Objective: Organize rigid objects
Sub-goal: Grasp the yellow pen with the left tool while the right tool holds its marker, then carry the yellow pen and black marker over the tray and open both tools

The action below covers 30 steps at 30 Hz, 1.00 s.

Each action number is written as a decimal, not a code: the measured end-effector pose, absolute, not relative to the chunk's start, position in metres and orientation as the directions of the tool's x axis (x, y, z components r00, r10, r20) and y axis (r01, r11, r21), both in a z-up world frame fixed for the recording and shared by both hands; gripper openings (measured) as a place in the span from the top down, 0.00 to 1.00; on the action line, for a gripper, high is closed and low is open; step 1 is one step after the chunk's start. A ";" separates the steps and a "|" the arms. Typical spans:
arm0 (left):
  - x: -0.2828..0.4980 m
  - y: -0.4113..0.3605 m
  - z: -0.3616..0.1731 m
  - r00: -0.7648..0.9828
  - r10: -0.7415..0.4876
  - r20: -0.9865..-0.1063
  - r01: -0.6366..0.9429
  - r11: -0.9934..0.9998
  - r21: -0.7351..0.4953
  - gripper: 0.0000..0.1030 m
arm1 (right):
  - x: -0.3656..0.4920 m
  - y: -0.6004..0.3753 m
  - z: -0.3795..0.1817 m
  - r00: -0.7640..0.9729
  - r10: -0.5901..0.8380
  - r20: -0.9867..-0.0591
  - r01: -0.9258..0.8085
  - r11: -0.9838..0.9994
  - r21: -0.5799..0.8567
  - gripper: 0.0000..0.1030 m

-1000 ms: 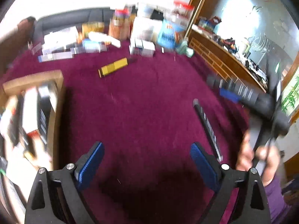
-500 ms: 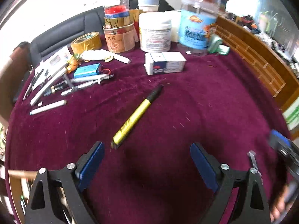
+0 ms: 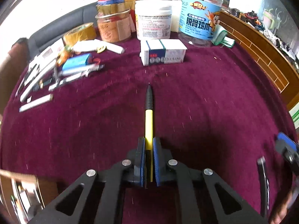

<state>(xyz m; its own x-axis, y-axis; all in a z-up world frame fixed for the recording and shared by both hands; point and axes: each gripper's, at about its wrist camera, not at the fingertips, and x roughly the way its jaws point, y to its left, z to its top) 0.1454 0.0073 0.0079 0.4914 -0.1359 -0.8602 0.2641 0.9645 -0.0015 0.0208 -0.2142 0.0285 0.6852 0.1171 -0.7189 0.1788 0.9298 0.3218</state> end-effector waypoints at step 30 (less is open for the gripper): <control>-0.063 0.096 0.056 0.592 -0.381 -0.710 0.172 0.921 -0.350 0.93 | 0.023 -0.210 0.018 0.659 0.102 -0.745 0.186 0.938 0.293 0.37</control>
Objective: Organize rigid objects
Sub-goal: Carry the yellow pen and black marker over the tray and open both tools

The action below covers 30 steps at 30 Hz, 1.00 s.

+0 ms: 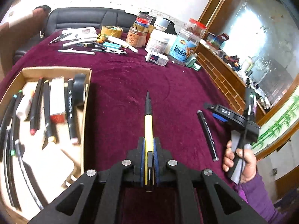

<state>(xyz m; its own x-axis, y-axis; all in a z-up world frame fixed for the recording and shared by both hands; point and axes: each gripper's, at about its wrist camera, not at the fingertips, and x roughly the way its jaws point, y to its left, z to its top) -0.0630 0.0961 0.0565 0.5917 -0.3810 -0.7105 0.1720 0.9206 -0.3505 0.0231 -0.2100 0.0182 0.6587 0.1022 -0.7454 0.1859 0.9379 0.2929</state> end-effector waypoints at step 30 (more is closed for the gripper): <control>-0.115 0.252 0.043 0.717 -0.159 -0.678 -0.143 0.919 -0.367 0.93 | -0.039 -0.093 0.055 0.527 0.324 -0.785 -0.121 0.943 0.308 0.86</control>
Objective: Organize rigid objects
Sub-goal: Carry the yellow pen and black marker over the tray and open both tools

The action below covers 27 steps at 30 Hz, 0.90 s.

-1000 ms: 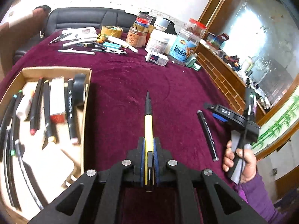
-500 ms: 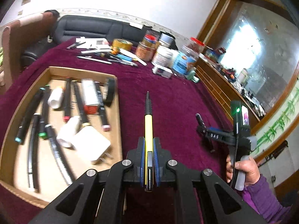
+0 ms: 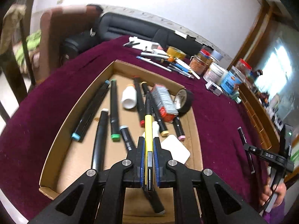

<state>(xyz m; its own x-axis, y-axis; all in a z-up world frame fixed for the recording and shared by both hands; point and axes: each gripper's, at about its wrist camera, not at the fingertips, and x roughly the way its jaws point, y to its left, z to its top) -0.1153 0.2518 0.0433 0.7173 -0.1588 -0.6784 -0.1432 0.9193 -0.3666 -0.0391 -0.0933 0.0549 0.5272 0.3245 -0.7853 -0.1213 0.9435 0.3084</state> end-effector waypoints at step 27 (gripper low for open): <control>-0.119 0.297 0.030 0.700 -0.157 -0.696 -0.232 0.872 -0.430 0.81 | -0.058 0.168 0.042 0.192 0.546 -0.815 -0.541 0.752 0.377 0.86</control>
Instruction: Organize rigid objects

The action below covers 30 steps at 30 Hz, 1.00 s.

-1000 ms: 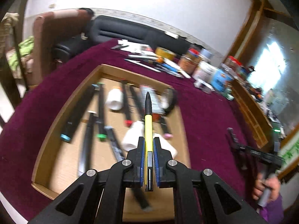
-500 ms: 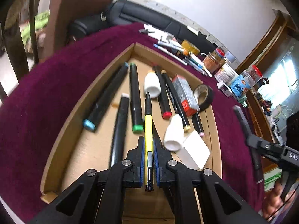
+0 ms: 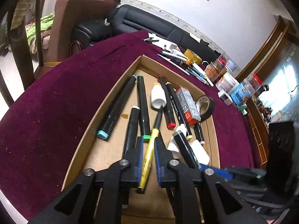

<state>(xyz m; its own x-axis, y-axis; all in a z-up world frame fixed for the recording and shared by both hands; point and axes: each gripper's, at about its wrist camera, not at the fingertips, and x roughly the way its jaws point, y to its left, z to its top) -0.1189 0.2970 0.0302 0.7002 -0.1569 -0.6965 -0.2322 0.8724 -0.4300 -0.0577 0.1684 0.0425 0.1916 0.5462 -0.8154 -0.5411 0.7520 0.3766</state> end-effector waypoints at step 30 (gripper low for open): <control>-0.174 0.221 0.139 0.789 0.503 -0.353 -0.525 0.850 0.037 0.00 | -0.106 0.058 0.088 0.758 0.275 -0.592 -0.300 0.952 0.059 0.22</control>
<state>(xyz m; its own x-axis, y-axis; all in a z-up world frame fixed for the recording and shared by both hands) -0.1738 0.2211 0.1387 0.7890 0.5026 -0.3534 -0.5251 0.8503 0.0370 -0.1057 0.0582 0.0881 0.7577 0.2750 -0.5919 -0.2995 0.9523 0.0589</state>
